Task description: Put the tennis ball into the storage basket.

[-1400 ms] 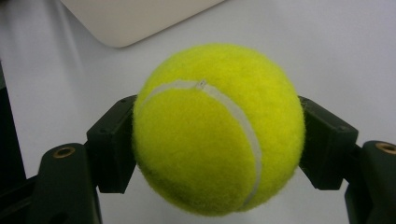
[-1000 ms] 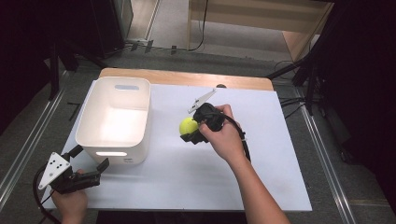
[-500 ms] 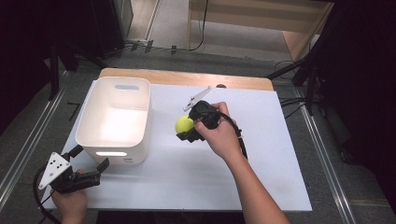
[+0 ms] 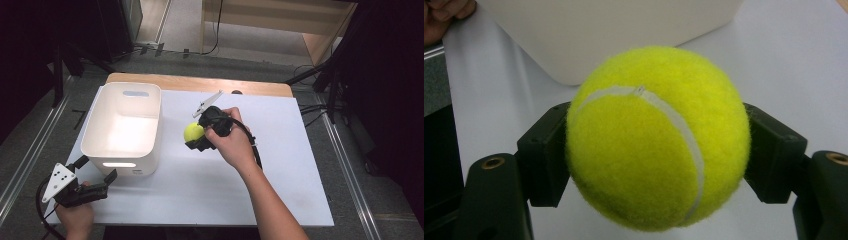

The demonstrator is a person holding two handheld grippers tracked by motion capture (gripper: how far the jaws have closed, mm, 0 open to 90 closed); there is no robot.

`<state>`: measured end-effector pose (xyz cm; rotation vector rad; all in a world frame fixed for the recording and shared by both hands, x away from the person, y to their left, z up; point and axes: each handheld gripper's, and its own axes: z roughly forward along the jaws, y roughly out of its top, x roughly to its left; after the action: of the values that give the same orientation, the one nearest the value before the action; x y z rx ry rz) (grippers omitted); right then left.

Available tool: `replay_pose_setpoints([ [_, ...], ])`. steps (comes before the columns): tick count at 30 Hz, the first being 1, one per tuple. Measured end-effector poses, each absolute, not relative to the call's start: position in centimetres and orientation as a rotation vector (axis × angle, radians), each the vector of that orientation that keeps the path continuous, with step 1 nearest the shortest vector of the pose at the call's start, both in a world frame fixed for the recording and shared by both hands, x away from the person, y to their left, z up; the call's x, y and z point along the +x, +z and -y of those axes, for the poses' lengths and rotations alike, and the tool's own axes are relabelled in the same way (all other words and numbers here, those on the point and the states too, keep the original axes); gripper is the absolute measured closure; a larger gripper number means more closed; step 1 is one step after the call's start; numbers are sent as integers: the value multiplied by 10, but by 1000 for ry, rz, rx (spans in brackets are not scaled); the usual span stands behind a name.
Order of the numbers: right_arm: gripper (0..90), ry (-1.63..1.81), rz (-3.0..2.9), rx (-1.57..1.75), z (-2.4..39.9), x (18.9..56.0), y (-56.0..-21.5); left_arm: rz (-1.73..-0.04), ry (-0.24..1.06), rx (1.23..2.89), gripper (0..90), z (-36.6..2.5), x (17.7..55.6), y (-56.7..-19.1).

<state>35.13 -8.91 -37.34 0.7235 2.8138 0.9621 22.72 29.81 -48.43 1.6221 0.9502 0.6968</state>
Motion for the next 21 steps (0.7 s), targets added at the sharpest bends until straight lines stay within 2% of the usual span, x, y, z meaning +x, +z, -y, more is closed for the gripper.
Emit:
replay_pose_setpoints([
  [21, 234, 974, -2832, 650, 61, 356, -364, -953, 688, 1620, 0, -299, 227, -484],
])
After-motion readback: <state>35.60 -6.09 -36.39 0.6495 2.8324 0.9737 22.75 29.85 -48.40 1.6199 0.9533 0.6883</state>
